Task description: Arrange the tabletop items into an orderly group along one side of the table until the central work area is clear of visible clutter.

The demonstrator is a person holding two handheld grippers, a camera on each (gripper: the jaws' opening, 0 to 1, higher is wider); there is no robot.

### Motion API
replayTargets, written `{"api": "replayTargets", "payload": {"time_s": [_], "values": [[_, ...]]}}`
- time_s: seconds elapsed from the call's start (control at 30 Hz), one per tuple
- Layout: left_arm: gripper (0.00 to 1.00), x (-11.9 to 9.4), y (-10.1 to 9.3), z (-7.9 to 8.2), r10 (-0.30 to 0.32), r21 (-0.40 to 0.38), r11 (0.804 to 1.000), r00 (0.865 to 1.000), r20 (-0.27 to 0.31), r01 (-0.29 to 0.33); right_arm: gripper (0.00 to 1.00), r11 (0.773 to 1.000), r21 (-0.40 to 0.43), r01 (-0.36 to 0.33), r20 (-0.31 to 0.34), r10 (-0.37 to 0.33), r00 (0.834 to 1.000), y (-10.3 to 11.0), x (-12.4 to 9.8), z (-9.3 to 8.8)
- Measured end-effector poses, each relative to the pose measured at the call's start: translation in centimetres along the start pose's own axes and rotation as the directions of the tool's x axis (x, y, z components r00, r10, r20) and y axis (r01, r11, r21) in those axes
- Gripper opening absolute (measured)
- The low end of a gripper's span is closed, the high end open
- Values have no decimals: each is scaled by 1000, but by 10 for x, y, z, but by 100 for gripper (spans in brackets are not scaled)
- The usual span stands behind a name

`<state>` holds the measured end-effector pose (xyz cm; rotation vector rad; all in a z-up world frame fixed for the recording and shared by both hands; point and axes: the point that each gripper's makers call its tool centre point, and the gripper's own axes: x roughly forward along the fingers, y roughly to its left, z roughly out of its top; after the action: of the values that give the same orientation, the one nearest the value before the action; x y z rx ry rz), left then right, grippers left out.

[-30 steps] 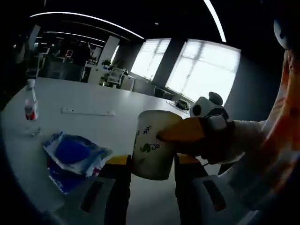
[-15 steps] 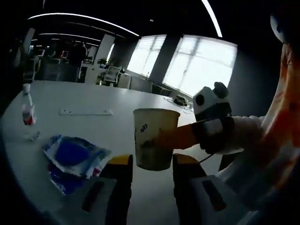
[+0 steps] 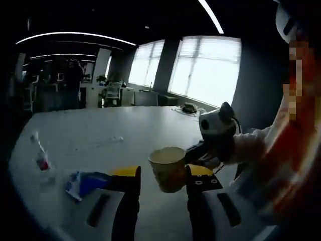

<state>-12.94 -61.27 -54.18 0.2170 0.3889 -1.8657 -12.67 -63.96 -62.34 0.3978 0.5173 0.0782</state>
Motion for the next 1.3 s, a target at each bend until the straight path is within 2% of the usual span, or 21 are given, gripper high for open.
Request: {"api": "replayTargets", "payload": {"time_s": [0.07, 0.13, 0.23, 0.43, 0.57, 0.7, 1.0, 1.1, 1.3], "values": [[34, 8, -6, 5, -19, 30, 999, 1000, -4, 19, 43, 999, -44, -7, -14, 6, 1000, 2, 1, 2], [29, 14, -12, 9, -40, 40, 998, 999, -5, 40, 43, 991, -135, -3, -43, -2, 999, 1, 1, 2], [24, 23, -17, 11, -64, 52, 997, 998, -16, 64, 43, 981, -192, -13, -55, 2, 999, 3, 1, 4], [16, 29, -19, 1, -73, 68, 995, 994, -79, 79, 44, 972, -234, -27, -57, 14, 998, 8, 2, 8], [10, 25, -18, -9, -59, 74, 995, 992, -115, 68, 44, 946, -321, -43, -70, 22, 997, 16, 5, 8], [0, 21, -16, -13, -48, 63, 996, 992, -119, 56, 44, 926, -371, -68, -81, 40, 996, 26, 9, 5], [0, 10, -10, -22, -12, 52, 998, 988, -156, 21, 43, 921, -376, -97, -100, 63, 993, 33, 14, -2], [0, 7, -5, -25, 23, 75, 997, 986, -163, -11, 42, 921, -377, -94, -100, 61, 993, 32, 15, -2], [0, 1, 6, -23, 66, 66, 996, 988, -141, -57, 44, 929, -356, -100, -104, 67, 992, 31, 14, -7]]}}
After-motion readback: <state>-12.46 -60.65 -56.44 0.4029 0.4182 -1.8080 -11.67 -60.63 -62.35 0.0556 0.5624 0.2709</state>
